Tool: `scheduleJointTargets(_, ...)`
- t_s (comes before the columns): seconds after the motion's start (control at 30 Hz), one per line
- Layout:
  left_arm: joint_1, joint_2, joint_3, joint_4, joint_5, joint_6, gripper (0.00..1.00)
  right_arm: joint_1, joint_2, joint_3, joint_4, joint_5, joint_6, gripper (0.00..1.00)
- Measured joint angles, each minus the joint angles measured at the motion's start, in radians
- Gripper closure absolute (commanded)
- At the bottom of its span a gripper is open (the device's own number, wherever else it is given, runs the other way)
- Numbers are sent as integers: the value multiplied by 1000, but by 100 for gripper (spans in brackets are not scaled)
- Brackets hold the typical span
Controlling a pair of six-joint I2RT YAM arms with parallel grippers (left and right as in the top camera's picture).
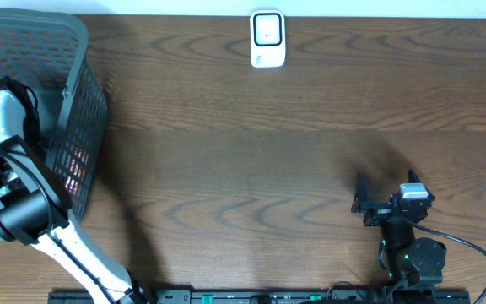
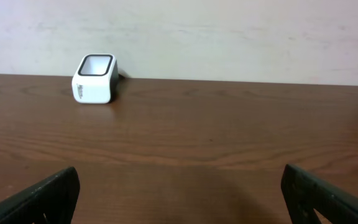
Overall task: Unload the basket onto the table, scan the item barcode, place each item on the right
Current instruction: 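Reach the left gripper into the basket and grasp the pink-purple pack, then carry the pink-purple pack with the left gripper and drop it before the scanner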
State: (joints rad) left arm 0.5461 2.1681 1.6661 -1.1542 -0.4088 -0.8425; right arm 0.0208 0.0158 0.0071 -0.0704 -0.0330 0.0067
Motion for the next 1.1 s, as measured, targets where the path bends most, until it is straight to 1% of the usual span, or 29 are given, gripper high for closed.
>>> scheduleJointTargets(0.07, 0, 0, -16, 2, -2, -2, 81, 0, 0, 0, 0, 0, 0, 1)
scheduleJointTargets(0.1, 0, 0, -24, -2, -3, 2, 92, 0, 0, 0, 0, 0, 0, 1)
scheduleJointTargets(0.33, 2, -1, -25, -10, 3, 9, 93, 0, 0, 0, 0, 0, 0, 1)
scheduleJointTargets(0.43, 6, -4, 0, -21, 61, 38, 92, 0, 0, 0, 0, 0, 0, 1)
scheduleJointTargets(0.57, 3, -53, 57, -2, 188, 116, 93, 0, 0, 0, 0, 0, 0, 1)
scheduleJointTargets(0.67, 0, -161, 92, 42, 275, 163, 92, 0, 0, 0, 0, 0, 0, 1)
scheduleJointTargets(0.9, -5, -563, 143, 195, 385, 196, 93, 0, 0, 0, 0, 0, 0, 1)
scheduleJointTargets(1.03, -5, -697, 154, 220, 425, 198, 93, 0, 0, 0, 0, 0, 0, 1)
scheduleJointTargets(1.1, -5, -734, 154, 220, 448, 197, 93, 0, 0, 0, 0, 0, 0, 1)
